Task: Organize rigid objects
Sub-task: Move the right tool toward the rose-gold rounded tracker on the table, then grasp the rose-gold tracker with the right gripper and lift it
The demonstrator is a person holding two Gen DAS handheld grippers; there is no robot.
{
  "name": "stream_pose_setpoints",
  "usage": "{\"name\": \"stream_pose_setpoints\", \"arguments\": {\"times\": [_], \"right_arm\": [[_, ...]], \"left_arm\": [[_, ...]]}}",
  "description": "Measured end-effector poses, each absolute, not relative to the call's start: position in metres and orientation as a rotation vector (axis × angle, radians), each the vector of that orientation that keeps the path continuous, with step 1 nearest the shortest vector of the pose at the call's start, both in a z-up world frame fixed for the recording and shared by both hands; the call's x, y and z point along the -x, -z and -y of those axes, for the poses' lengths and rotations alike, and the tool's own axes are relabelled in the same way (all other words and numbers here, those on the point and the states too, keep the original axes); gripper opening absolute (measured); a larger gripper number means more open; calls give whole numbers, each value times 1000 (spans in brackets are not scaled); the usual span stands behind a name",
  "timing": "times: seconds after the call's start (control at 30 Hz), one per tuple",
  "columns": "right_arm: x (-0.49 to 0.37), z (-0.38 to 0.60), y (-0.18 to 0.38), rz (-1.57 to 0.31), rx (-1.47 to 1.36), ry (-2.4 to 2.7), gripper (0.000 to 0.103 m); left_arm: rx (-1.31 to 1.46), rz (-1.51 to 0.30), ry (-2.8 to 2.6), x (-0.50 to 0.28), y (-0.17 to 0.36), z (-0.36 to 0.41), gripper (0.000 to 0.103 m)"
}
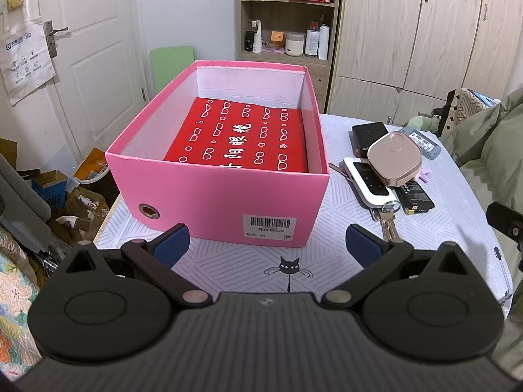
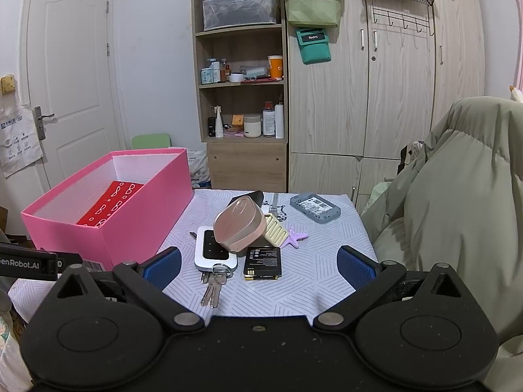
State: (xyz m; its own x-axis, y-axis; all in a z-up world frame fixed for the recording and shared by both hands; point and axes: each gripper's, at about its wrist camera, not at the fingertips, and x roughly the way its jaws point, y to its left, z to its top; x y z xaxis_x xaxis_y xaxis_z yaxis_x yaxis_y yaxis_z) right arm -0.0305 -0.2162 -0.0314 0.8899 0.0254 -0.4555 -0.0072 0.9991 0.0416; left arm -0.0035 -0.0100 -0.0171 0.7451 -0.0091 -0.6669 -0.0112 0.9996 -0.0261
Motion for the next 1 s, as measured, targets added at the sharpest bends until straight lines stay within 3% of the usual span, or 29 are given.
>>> {"name": "stream_pose_setpoints", "arguments": {"times": [0.37, 0.53, 0.87, 1.0], "right_arm": [[28, 217, 34, -464, -35, -23, 103], [33, 219, 39, -339, -28, -73, 103], [2, 218, 21, -398, 22, -180, 103], [-14, 215, 21, -453, 49, -215, 102]], "left_arm": [[35, -764, 88, -2, 17, 9, 103], [20, -754, 116, -1, 14, 8, 103], [-100, -794, 196, -24, 3, -10, 99], [-114, -815, 222, -39, -5, -25, 93]]}}
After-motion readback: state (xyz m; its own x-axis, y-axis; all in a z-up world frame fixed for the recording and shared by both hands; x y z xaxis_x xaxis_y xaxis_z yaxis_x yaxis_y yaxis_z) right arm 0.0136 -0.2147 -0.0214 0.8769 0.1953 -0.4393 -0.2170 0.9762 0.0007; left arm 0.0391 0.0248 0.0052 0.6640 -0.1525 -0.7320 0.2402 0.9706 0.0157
